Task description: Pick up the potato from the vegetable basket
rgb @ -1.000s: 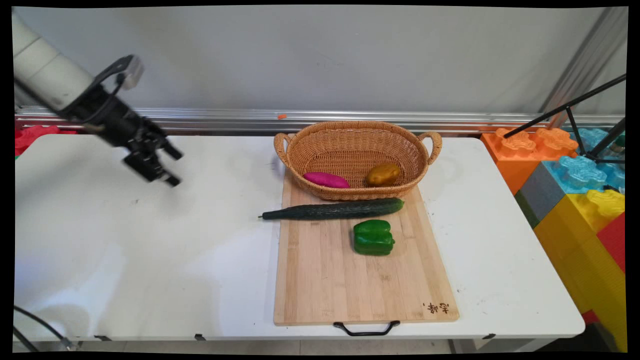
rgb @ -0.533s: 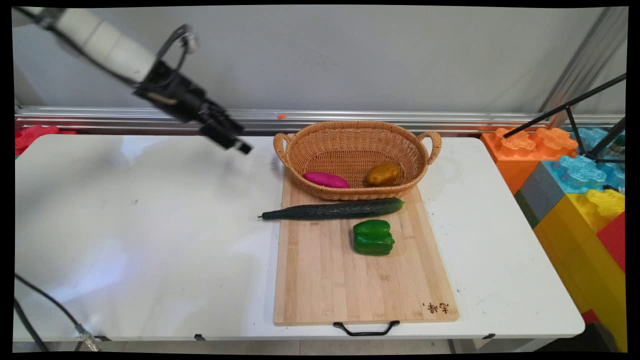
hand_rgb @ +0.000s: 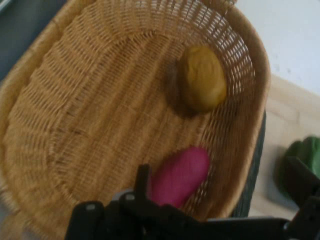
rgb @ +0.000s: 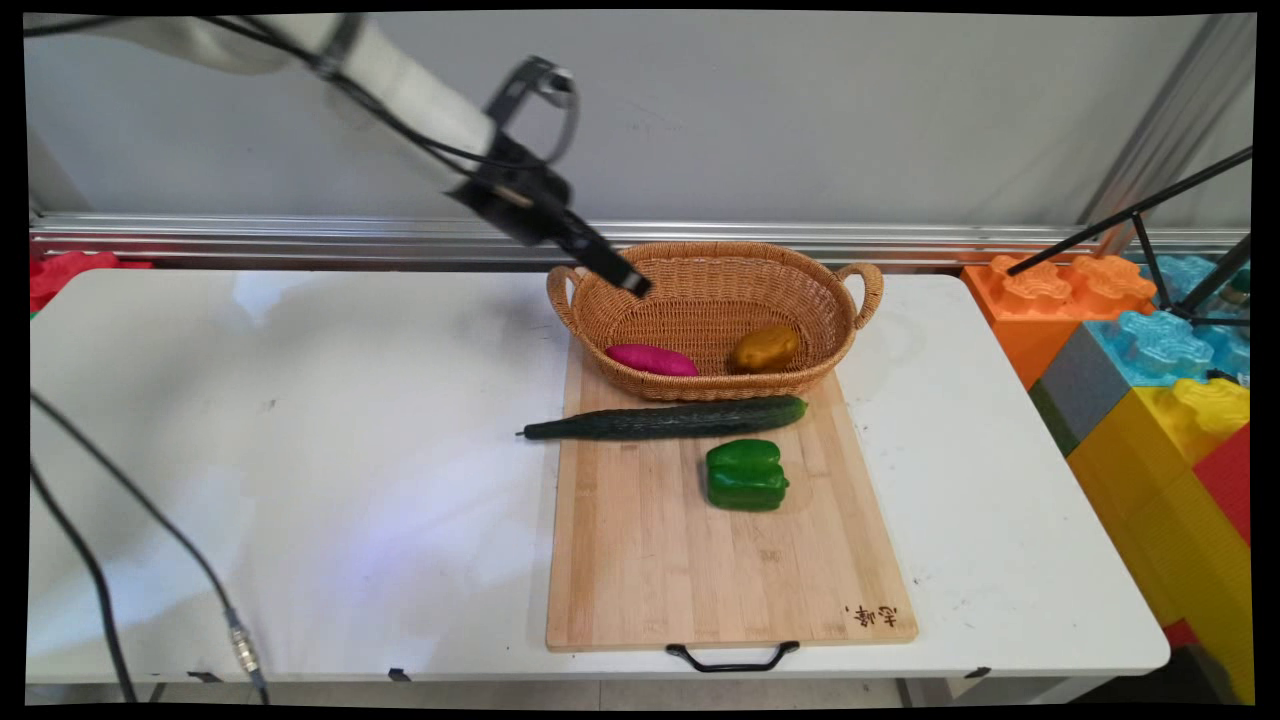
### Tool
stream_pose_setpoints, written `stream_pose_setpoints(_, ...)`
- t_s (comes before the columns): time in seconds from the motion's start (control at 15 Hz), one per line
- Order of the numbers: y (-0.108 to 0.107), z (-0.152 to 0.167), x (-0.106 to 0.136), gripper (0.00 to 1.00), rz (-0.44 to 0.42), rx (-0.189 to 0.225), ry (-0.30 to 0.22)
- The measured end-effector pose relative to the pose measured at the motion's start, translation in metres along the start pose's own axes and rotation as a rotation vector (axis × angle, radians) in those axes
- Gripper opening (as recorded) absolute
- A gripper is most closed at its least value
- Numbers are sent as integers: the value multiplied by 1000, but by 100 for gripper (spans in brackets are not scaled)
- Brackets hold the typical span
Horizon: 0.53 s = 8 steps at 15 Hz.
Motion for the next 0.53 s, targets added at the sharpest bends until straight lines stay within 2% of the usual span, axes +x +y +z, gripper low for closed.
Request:
stream_pose_setpoints(0.2, 14, 46, 23, 100, -58, 25, -8)
stream_pose_setpoints(0.53, 30, 112, 44, 100, -145, 71, -51)
